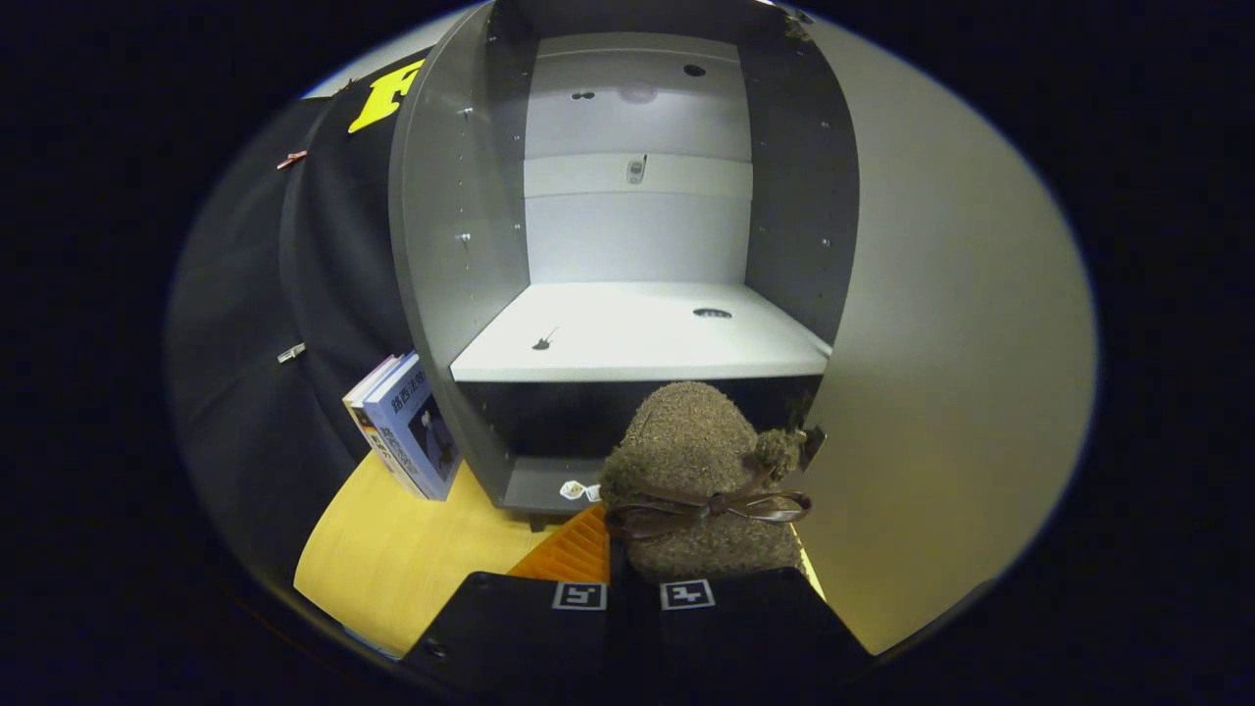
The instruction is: Open the shoe cabinet door, grab the shoes and put them into the shoe cabinet, then close the shoe cabinet door.
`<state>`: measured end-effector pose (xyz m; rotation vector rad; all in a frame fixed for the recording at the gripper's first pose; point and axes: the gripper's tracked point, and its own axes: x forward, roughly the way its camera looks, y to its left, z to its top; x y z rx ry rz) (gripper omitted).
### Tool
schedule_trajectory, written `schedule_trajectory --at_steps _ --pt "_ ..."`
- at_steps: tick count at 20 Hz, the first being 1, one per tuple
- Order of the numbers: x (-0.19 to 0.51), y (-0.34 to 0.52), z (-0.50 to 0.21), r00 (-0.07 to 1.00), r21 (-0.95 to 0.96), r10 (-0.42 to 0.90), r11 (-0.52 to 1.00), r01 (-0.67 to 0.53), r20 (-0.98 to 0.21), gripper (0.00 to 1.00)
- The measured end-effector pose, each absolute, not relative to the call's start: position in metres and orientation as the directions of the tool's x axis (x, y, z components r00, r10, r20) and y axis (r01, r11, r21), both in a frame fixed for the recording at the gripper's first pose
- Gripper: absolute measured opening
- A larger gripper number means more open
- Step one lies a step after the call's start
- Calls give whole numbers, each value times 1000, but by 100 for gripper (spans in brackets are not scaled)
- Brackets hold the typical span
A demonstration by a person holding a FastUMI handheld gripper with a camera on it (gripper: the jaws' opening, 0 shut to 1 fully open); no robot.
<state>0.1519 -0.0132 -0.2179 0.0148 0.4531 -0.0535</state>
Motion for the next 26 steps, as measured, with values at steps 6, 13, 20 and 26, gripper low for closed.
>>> schedule_trajectory --at_steps 6,13,20,26 --pt "192 -8 -176 911 18 -29 999 40 -411 5" --pt "263 -14 -136 922 28 -29 999 43 -387 5" --pt "359 -22 -134 906 79 -15 995 54 -424 5" --pt "424 -30 -155 889 106 -20 991 77 -458 5"
